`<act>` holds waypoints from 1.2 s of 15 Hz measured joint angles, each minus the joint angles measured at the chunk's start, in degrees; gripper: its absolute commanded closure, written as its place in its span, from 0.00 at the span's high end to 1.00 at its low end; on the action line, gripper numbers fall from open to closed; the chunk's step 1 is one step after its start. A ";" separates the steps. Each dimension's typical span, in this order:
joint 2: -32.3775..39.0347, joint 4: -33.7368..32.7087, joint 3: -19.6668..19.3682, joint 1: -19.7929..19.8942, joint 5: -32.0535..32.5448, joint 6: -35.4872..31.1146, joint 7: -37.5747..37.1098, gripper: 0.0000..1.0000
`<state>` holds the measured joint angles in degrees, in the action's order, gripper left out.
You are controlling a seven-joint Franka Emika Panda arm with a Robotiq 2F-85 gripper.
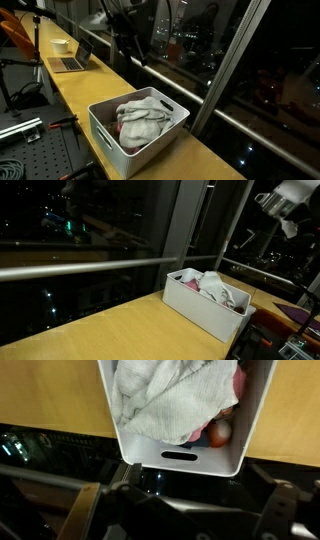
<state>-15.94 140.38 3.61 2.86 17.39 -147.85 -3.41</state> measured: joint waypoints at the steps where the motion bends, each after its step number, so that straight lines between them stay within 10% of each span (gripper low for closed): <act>1: 3.26 0.00 -0.06 0.45 0.80 -2.32 -0.31 1.00; 12: 34.03 -9.19 -6.84 -1.01 16.50 -16.94 -9.83 0.99; 13: 35.91 -10.57 -8.35 -1.86 18.99 -17.36 -11.47 0.75; 18: 41.37 -14.40 -10.39 -1.81 20.89 -17.69 -12.27 0.48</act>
<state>25.43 125.97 -6.77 1.05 38.27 -165.54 -15.68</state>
